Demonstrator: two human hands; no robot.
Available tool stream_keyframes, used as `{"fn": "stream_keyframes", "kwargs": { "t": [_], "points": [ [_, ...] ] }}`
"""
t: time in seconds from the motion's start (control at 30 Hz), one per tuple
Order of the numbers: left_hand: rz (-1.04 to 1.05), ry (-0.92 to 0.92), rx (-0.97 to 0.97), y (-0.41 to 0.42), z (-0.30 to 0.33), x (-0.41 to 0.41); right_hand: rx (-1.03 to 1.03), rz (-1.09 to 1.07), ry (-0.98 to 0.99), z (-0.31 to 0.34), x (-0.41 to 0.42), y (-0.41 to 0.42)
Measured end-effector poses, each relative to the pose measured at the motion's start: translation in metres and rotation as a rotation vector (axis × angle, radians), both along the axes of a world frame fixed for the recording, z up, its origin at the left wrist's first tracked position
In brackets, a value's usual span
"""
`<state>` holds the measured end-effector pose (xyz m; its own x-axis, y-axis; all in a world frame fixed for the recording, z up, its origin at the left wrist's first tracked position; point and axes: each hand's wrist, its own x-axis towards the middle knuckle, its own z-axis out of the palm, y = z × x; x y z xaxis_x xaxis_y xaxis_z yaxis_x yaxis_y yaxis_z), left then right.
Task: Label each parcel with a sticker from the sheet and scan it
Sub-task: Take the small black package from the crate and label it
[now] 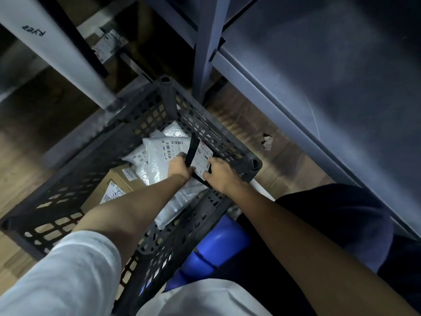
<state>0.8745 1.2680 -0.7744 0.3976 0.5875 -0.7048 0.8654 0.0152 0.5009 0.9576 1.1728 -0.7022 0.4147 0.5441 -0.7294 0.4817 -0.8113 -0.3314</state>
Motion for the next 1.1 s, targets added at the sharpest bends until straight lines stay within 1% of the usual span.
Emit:
{"fn": "stream_keyframes", "kwargs": {
  "t": [0.17, 0.4, 0.57, 0.63, 0.73, 0.83, 0.97, 1.1],
  "points": [
    [0.166, 0.076, -0.150, -0.015, 0.002, -0.002, 0.001, -0.004, 0.004, 0.003, -0.004, 0.000],
    [0.429, -0.081, -0.233, -0.027, 0.012, -0.020, -0.023, 0.008, -0.017, 0.014, -0.005, -0.001],
    [0.533, -0.160, -0.182, -0.032, 0.029, -0.033, -0.047, 0.073, -0.061, 0.031, -0.006, 0.002],
    [0.570, -0.181, -0.167, -0.031, 0.037, -0.037, -0.033, 0.098, -0.085, 0.040, -0.008, 0.005],
    [0.603, -0.189, -0.097, -0.027, 0.052, -0.041, -0.006, 0.139, -0.116, 0.057, -0.009, 0.010],
    [0.641, -0.236, -0.039, -0.021, 0.072, -0.043, 0.024, 0.162, -0.146, 0.079, -0.011, 0.014],
    [0.671, -0.328, 0.058, -0.018, 0.109, -0.046, 0.078, 0.194, -0.209, 0.115, -0.011, 0.019],
    [0.701, -0.472, 0.124, -0.015, 0.153, -0.047, 0.147, 0.212, -0.262, 0.158, -0.011, 0.024]
  ]
}}
